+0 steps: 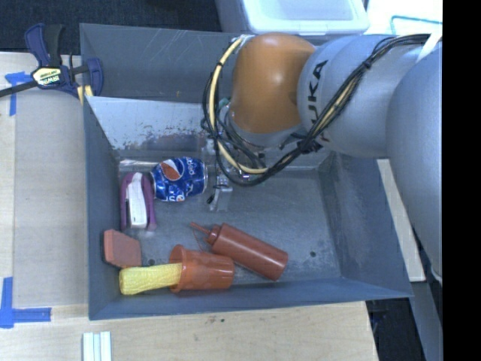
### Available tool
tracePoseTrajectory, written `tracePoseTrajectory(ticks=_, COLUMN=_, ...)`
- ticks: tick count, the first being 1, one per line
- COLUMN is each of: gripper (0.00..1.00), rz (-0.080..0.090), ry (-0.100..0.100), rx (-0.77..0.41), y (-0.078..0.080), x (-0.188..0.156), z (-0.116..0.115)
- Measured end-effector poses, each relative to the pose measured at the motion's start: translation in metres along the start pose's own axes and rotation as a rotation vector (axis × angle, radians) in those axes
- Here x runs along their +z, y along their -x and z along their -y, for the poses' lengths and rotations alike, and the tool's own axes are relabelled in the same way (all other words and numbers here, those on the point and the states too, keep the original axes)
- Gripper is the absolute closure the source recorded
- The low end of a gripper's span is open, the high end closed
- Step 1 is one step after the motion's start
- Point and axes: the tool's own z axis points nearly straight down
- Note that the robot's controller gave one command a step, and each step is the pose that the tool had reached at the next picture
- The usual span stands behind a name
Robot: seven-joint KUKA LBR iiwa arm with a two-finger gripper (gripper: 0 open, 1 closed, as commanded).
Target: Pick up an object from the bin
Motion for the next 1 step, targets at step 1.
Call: tracePoseTrajectory(ticks=1, gripper=0.0, rz=0.009, ry=0.001, rx=0.003, y=0.002, x=-0.0053, z=0.0007)
